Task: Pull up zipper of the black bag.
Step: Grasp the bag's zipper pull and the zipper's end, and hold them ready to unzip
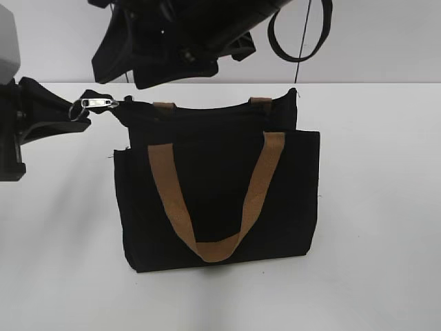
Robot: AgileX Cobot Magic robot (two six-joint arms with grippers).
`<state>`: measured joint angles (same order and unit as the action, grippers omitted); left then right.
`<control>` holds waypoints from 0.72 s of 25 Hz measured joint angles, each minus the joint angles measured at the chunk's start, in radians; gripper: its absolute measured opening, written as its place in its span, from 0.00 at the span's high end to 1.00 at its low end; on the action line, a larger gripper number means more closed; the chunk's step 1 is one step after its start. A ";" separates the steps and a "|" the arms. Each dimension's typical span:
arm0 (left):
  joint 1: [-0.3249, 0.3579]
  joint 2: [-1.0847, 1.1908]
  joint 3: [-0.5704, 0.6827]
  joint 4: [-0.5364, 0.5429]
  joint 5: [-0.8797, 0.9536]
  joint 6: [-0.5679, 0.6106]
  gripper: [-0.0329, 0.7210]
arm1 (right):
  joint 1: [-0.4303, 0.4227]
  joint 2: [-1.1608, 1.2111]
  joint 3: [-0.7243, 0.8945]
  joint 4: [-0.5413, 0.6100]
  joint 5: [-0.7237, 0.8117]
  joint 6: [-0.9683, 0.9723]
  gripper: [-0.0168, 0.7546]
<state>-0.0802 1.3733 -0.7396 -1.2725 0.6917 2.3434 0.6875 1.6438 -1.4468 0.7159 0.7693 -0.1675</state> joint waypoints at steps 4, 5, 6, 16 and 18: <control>0.000 -0.046 0.000 0.003 -0.053 0.000 0.92 | 0.000 0.013 0.000 0.017 0.014 -0.002 0.54; 0.000 -0.059 0.000 0.003 -0.062 0.000 0.92 | 0.000 0.022 0.000 0.017 0.016 -0.001 0.54; 0.000 -0.067 0.000 0.003 -0.064 0.000 0.92 | 0.000 0.035 0.000 0.017 0.016 -0.001 0.54; -0.002 -0.134 0.000 0.005 -0.032 0.000 0.92 | 0.000 0.090 0.000 0.016 0.001 -0.111 0.54; -0.002 -0.146 0.000 0.004 -0.035 0.000 0.92 | 0.001 0.107 0.000 0.017 -0.006 -0.158 0.54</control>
<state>-0.0821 1.2274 -0.7396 -1.2680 0.6569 2.3434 0.6884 1.7504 -1.4468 0.7331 0.7637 -0.3251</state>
